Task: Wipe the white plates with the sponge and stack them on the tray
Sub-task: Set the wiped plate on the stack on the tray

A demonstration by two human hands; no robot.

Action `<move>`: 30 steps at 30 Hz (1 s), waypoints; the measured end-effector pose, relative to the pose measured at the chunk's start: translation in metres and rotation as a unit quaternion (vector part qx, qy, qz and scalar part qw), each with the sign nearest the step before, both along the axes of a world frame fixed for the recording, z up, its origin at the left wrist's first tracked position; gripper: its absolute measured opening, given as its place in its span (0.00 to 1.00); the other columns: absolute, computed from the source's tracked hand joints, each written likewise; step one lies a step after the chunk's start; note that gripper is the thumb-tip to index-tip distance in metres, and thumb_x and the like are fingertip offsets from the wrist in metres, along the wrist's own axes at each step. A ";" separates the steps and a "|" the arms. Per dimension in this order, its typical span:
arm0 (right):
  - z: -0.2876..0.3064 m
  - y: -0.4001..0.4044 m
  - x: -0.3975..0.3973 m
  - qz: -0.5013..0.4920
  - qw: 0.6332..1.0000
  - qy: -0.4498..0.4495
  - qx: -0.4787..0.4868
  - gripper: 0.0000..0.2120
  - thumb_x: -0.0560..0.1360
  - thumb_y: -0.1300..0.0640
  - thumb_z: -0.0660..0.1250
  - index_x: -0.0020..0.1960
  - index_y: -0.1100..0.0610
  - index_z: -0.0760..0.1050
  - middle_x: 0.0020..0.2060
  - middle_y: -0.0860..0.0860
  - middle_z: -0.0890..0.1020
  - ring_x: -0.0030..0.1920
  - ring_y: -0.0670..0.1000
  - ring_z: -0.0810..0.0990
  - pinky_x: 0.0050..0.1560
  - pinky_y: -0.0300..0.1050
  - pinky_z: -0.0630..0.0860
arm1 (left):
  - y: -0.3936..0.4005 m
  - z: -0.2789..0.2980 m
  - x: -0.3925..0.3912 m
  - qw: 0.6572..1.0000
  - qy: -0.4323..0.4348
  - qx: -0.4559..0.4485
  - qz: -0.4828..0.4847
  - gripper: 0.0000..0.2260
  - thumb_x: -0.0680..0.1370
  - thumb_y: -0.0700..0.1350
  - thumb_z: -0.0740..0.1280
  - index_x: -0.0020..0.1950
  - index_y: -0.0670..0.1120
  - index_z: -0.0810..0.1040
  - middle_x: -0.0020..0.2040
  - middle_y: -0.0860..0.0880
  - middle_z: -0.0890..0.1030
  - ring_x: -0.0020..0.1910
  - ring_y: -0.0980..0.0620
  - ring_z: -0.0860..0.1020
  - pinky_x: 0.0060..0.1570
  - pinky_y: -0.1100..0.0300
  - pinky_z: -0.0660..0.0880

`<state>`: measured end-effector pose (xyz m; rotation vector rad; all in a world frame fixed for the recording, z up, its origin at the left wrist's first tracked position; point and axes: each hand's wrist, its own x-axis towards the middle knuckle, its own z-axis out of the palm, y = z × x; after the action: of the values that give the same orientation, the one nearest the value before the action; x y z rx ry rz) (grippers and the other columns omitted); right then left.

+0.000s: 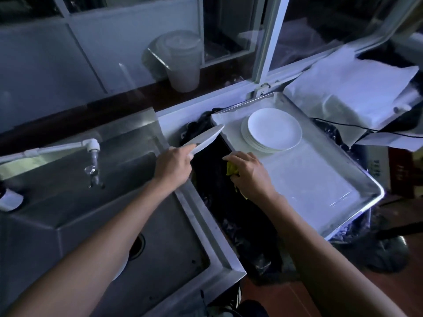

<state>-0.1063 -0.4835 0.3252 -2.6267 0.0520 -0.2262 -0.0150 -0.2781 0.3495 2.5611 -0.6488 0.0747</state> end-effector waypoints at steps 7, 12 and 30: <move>0.011 -0.080 -0.008 -0.040 0.999 0.019 -0.002 0.30 0.66 0.66 0.67 0.66 0.50 0.77 0.64 0.47 0.78 0.59 0.57 0.73 0.55 0.52 0.74 | -0.107 0.006 0.028 0.997 -0.053 0.025 -0.057 0.22 0.76 0.35 0.64 0.65 0.57 0.82 0.46 0.43 0.86 0.45 0.38 0.83 0.40 0.50 0.80; 0.005 -0.120 -0.014 -0.058 0.998 0.034 0.011 0.29 0.67 0.66 0.66 0.67 0.51 0.77 0.65 0.47 0.78 0.59 0.57 0.72 0.57 0.54 0.73 | -0.173 0.000 0.041 0.988 -0.072 0.091 -0.102 0.27 0.76 0.37 0.60 0.69 0.60 0.76 0.55 0.44 0.85 0.53 0.38 0.82 0.51 0.48 0.80; -0.034 -0.183 -0.037 -0.111 0.991 0.064 0.050 0.27 0.69 0.64 0.65 0.67 0.48 0.76 0.65 0.44 0.77 0.57 0.55 0.72 0.54 0.53 0.74 | -0.279 -0.072 0.041 0.948 -0.121 0.214 -0.203 0.27 0.78 0.35 0.60 0.76 0.51 0.67 0.74 0.47 0.73 0.72 0.47 0.70 0.66 0.46 0.67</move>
<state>-0.1433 -0.6666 0.2910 -2.5293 0.3902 -0.1264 0.0258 -0.5567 0.2773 2.7834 -1.4109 0.1191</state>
